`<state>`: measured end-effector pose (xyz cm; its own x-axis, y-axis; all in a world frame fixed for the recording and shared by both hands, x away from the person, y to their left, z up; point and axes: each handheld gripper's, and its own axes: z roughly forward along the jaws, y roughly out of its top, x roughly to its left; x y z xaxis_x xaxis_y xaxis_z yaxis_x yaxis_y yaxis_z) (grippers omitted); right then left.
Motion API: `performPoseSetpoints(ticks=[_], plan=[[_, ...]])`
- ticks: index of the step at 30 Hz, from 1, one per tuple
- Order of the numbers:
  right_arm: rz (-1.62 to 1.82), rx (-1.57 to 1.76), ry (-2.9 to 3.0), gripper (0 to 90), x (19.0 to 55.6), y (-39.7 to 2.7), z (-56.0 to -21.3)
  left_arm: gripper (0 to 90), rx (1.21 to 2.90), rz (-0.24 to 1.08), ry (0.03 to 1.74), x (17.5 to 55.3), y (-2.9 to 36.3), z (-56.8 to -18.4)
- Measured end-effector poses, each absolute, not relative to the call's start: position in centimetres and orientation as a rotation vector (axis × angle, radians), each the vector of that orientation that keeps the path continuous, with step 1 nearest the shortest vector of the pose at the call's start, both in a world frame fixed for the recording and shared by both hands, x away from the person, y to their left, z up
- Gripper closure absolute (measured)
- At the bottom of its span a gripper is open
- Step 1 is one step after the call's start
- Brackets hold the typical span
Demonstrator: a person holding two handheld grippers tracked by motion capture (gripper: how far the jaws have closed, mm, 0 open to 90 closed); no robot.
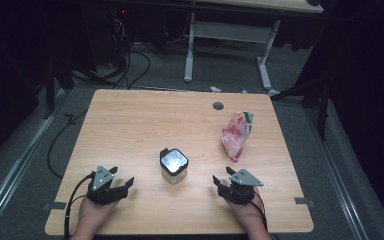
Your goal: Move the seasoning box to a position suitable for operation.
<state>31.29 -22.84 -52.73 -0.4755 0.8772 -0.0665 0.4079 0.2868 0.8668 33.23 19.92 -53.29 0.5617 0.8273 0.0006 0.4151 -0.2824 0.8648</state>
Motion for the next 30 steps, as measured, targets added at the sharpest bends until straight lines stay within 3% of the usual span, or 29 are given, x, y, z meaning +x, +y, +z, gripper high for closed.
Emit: performPoseSetpoints(ticks=[30], plan=[[1.143, 1.158, 2.006, 44.1, 31.30, -23.10, -52.72, 32.0, 1.931, 0.586, 0.985, 33.18, 19.67, -53.32]])
